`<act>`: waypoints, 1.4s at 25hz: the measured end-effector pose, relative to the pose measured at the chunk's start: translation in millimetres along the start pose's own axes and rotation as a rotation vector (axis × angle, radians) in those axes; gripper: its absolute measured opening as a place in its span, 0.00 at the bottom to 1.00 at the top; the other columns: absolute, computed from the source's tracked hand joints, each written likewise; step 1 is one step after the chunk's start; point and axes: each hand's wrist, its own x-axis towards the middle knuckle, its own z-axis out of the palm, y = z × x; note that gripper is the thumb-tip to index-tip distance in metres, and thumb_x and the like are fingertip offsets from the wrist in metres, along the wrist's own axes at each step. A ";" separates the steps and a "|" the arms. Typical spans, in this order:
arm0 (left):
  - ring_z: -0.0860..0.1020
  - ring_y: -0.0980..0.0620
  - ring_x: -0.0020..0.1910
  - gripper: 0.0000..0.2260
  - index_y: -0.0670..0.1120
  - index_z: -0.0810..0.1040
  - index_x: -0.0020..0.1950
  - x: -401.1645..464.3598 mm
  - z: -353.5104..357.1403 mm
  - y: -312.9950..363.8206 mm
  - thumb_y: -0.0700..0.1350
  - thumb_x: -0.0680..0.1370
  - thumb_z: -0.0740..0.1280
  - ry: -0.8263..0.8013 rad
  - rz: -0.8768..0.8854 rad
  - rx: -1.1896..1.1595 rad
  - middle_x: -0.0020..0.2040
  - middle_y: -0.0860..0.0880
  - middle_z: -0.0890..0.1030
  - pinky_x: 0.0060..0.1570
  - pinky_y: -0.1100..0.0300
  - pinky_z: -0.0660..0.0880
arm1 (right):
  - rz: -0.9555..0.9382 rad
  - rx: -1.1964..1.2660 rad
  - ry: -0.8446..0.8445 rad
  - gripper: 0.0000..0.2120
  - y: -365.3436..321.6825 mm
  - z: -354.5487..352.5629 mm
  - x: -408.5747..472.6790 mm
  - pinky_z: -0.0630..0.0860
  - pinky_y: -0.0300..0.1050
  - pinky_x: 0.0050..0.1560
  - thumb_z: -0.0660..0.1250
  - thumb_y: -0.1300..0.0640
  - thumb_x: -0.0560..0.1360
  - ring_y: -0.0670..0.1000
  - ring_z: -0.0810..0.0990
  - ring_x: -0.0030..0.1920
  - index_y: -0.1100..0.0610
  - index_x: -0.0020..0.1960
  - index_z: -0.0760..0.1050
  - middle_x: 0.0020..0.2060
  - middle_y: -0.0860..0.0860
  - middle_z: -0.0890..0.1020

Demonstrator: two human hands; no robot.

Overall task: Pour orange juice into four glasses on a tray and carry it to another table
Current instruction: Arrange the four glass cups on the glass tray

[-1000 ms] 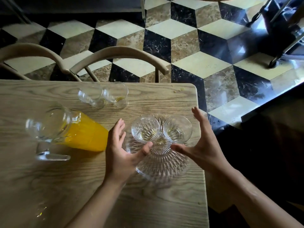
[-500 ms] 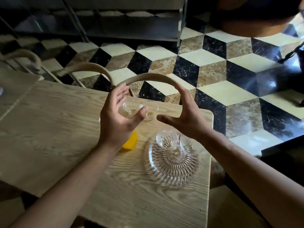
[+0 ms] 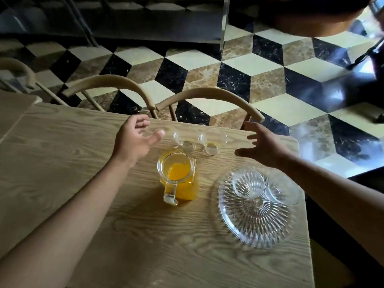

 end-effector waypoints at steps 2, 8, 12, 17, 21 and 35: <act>0.80 0.45 0.66 0.33 0.44 0.76 0.71 17.9 10.5 -30.2 0.48 0.69 0.83 -0.068 -0.029 -0.016 0.67 0.43 0.81 0.71 0.46 0.77 | 0.071 0.015 -0.065 0.46 17.1 6.8 13.7 0.80 0.56 0.61 0.84 0.54 0.63 0.56 0.79 0.64 0.56 0.76 0.67 0.69 0.53 0.75; 0.78 0.43 0.70 0.37 0.41 0.74 0.74 42.2 62.1 -105.7 0.36 0.67 0.83 -0.233 -0.137 -0.056 0.69 0.40 0.80 0.73 0.44 0.75 | 0.155 0.017 -0.176 0.41 54.0 30.8 45.9 0.80 0.55 0.59 0.83 0.61 0.64 0.56 0.80 0.58 0.56 0.74 0.70 0.60 0.50 0.77; 0.74 0.45 0.74 0.41 0.39 0.71 0.77 47.2 87.5 -113.9 0.35 0.66 0.83 -0.305 -0.142 -0.088 0.73 0.40 0.77 0.76 0.46 0.72 | 0.127 0.060 -0.195 0.38 66.5 50.2 57.0 0.83 0.50 0.53 0.81 0.65 0.66 0.56 0.83 0.55 0.56 0.72 0.71 0.60 0.52 0.78; 0.73 0.51 0.73 0.47 0.40 0.67 0.79 42.9 102.4 -110.8 0.39 0.63 0.84 -0.306 -0.126 -0.196 0.73 0.47 0.73 0.71 0.61 0.72 | 0.039 0.136 -0.198 0.35 58.9 62.5 64.4 0.83 0.38 0.43 0.81 0.69 0.65 0.49 0.84 0.47 0.49 0.65 0.72 0.56 0.46 0.81; 0.74 0.48 0.74 0.46 0.44 0.67 0.77 45.3 108.1 -106.0 0.40 0.63 0.84 -0.331 -0.096 -0.221 0.74 0.44 0.75 0.70 0.67 0.72 | 0.029 0.167 -0.183 0.38 60.1 71.4 69.0 0.84 0.51 0.49 0.82 0.68 0.63 0.52 0.84 0.48 0.46 0.66 0.72 0.56 0.43 0.82; 0.78 0.51 0.71 0.37 0.39 0.73 0.74 42.9 118.4 -92.4 0.35 0.68 0.83 -0.278 -0.136 -0.218 0.71 0.41 0.80 0.73 0.53 0.74 | -0.072 0.184 -0.155 0.40 60.7 84.9 72.2 0.83 0.57 0.56 0.84 0.62 0.61 0.59 0.84 0.55 0.50 0.70 0.73 0.58 0.49 0.81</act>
